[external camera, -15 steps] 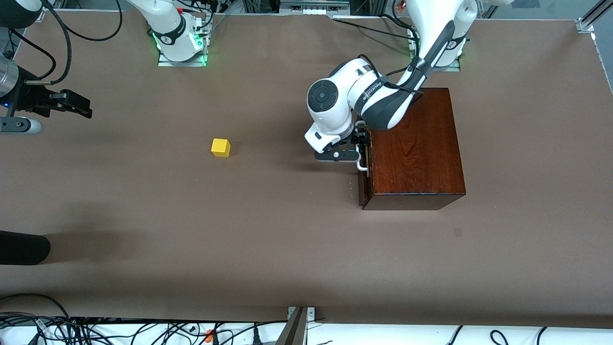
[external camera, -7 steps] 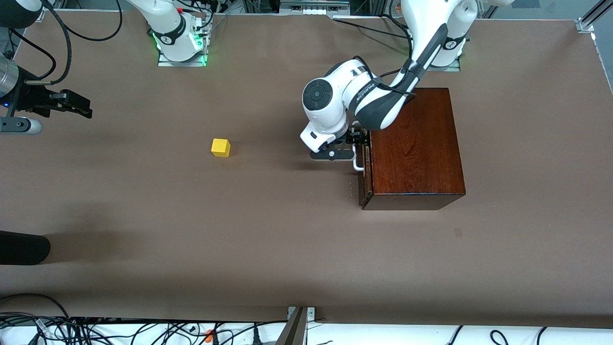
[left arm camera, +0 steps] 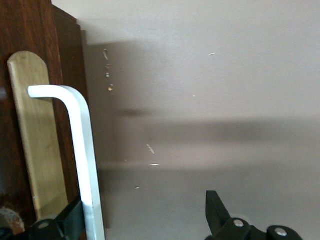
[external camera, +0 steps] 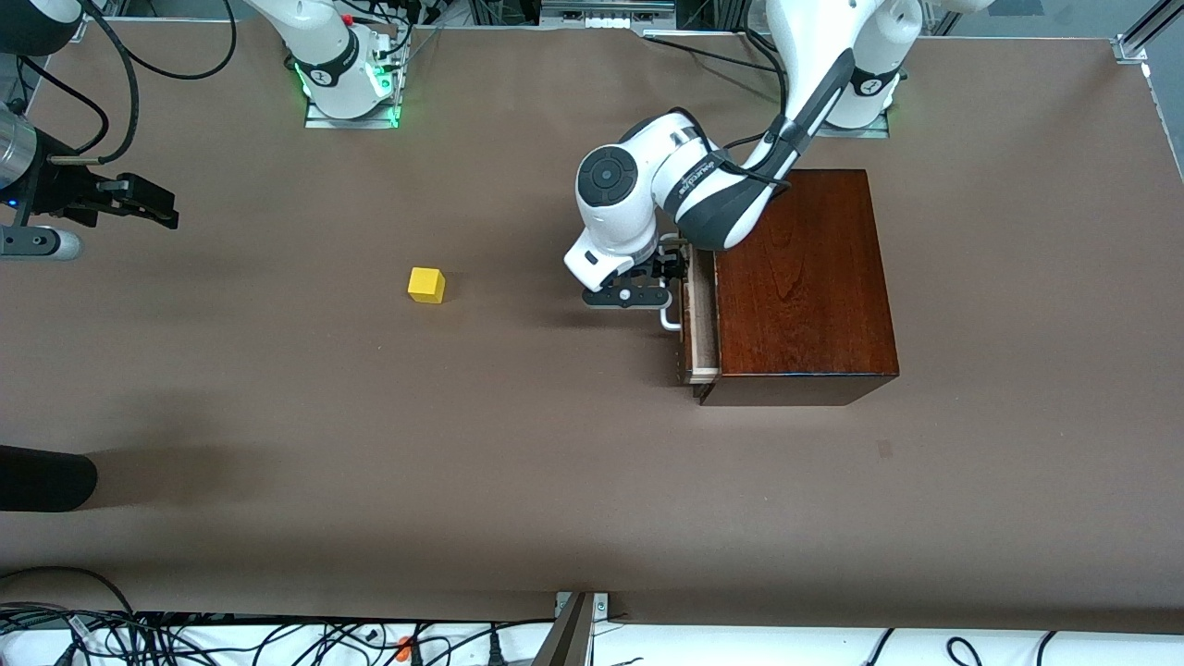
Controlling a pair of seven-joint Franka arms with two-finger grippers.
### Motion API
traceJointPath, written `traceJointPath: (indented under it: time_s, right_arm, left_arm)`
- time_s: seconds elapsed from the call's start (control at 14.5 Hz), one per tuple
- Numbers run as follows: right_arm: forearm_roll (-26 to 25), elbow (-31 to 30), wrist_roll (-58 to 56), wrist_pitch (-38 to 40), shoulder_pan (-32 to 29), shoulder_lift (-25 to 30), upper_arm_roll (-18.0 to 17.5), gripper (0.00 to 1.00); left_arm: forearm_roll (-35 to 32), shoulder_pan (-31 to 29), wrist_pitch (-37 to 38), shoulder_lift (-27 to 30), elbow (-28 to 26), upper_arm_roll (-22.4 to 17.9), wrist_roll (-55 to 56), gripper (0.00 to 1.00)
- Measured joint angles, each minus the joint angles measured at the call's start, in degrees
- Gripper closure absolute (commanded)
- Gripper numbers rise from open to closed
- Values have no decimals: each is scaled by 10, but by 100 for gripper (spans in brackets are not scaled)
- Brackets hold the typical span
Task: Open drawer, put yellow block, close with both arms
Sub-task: 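Pull the drawer out of the wooden box with the left gripper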
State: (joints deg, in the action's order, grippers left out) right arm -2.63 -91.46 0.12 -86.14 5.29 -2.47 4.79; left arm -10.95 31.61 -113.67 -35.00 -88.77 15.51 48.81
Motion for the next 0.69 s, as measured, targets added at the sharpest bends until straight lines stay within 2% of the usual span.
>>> traceJointPath:
  time_s: [0.69]
  right_arm:
    - [0,0,0,0,0,-1,0,0]
  left_arm:
    - [54,14,-74,-32,37,0,3,0]
